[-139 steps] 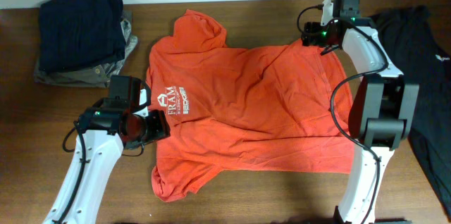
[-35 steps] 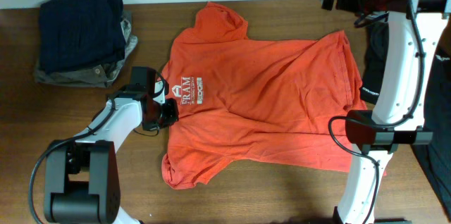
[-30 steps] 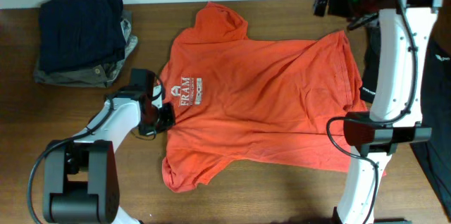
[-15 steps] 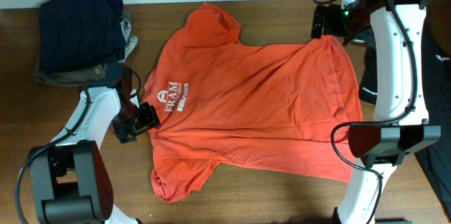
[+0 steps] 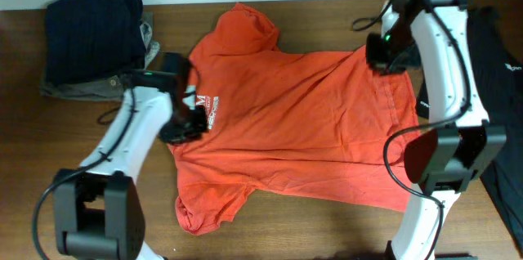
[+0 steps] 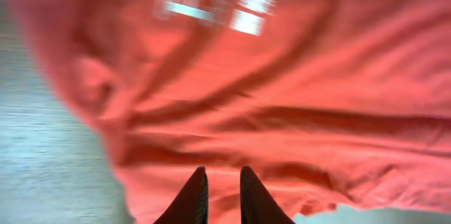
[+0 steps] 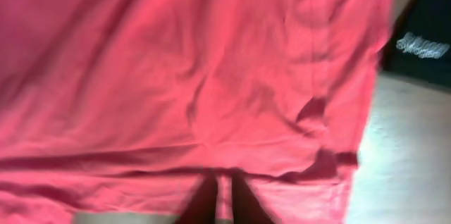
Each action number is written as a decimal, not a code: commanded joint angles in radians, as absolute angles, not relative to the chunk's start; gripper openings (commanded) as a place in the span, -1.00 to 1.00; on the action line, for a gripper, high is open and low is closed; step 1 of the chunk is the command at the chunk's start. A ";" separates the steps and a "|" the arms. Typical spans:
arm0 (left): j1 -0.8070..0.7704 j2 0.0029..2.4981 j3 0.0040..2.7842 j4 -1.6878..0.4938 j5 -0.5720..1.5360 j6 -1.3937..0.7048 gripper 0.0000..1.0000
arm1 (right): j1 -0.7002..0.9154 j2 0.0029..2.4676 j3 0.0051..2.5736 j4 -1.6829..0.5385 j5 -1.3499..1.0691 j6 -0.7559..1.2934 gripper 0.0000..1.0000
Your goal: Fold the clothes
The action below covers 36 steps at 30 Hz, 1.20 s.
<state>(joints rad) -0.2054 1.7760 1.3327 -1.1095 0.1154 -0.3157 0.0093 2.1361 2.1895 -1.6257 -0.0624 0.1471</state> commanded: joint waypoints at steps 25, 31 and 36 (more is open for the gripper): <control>-0.272 1.969 1.327 -0.943 0.081 -0.343 -0.30 | -0.102 2.118 1.573 -1.165 -0.105 0.158 -0.92; -0.270 1.969 1.327 -0.915 0.075 -0.343 -0.88 | -0.109 2.118 1.511 -1.100 -0.094 0.167 -0.92; -0.265 1.969 1.326 -0.916 -0.021 -0.343 -0.92 | -0.141 2.119 1.495 -1.074 -0.093 0.170 -0.92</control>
<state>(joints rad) -0.2737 1.9572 1.3296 -0.9180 0.0536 -0.3485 -0.1150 2.1361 1.5116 -1.0897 -0.0963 0.1574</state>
